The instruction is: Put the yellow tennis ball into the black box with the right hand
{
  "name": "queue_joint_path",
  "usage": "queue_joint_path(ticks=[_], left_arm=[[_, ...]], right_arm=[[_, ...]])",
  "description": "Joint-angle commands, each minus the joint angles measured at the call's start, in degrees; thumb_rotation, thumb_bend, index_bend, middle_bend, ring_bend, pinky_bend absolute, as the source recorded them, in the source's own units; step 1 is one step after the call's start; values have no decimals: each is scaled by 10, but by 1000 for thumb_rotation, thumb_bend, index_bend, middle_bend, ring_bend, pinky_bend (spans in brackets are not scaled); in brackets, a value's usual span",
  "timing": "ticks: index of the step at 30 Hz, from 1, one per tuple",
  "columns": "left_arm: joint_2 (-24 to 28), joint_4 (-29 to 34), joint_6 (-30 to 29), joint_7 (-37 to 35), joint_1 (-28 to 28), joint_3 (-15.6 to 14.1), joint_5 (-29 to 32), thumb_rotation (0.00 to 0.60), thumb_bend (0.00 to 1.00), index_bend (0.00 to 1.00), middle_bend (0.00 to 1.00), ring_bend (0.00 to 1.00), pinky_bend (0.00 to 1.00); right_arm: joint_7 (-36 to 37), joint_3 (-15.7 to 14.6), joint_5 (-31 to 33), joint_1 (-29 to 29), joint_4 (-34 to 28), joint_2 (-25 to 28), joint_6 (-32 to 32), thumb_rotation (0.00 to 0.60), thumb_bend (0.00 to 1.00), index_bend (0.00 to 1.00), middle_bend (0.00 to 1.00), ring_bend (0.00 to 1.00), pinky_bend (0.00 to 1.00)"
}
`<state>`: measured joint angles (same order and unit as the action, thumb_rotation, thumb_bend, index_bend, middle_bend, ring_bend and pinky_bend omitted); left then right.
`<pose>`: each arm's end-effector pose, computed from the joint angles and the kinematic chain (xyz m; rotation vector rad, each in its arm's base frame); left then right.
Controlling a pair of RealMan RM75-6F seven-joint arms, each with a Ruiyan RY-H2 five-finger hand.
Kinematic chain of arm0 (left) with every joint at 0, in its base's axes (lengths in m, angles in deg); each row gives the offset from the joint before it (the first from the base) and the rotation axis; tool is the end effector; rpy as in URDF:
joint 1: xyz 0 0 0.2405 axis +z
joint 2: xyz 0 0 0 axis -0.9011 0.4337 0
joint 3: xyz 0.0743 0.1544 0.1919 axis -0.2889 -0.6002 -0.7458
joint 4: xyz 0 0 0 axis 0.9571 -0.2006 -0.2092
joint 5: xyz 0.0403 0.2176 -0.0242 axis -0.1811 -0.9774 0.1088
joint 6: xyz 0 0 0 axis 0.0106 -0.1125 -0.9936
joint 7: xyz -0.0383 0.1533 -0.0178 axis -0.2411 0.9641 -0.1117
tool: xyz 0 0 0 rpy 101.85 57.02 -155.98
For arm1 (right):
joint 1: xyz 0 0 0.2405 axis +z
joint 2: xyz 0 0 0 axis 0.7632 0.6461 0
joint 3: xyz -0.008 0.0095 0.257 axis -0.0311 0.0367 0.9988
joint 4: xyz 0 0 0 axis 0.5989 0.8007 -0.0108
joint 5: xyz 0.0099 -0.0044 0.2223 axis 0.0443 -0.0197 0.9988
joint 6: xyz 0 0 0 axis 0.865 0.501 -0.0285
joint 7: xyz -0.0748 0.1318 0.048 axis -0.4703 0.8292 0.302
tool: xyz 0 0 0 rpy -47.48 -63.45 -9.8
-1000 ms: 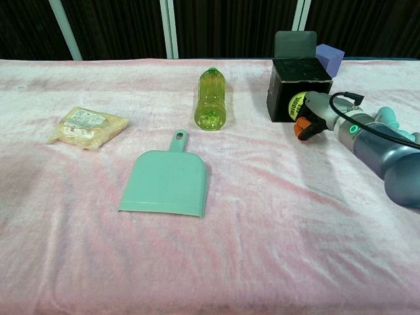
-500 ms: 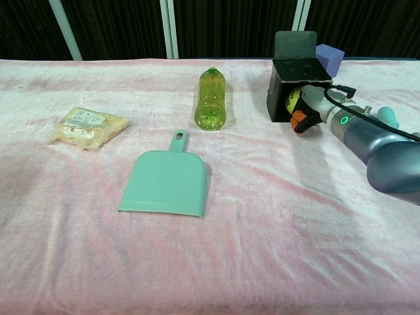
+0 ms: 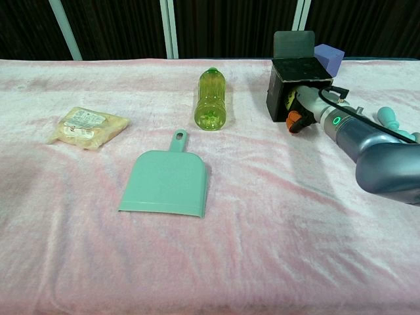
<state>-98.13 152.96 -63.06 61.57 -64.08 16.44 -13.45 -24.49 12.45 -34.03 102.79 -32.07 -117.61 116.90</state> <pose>-0.3222 0.1501 0.1742 -1.4411 -0.8825 -0.7608 -0.1893 -0.4585 -0.1019 1.4512 -1.1723 0.8325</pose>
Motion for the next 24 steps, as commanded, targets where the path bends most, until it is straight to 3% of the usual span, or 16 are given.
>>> queue_joint_path(ticks=[1, 15, 24], left_arm=[[0, 0, 0, 0, 0, 0, 0, 600, 440, 163, 96, 31, 19], [0, 1, 1, 1, 0, 1, 3, 600, 440, 163, 96, 31, 19], [-1, -1, -2, 1, 1, 1, 0, 600, 440, 163, 96, 31, 19]], right_arm=[[-1, 2, 3, 3, 7, -5, -5, 600, 784, 1000, 1000, 1000, 1000], [6, 2, -4, -2, -9, 0, 8, 600, 785, 1000, 1000, 1000, 1000], [-18, -10, -6, -40, -108, 40, 42, 600, 784, 1000, 1000, 1000, 1000]])
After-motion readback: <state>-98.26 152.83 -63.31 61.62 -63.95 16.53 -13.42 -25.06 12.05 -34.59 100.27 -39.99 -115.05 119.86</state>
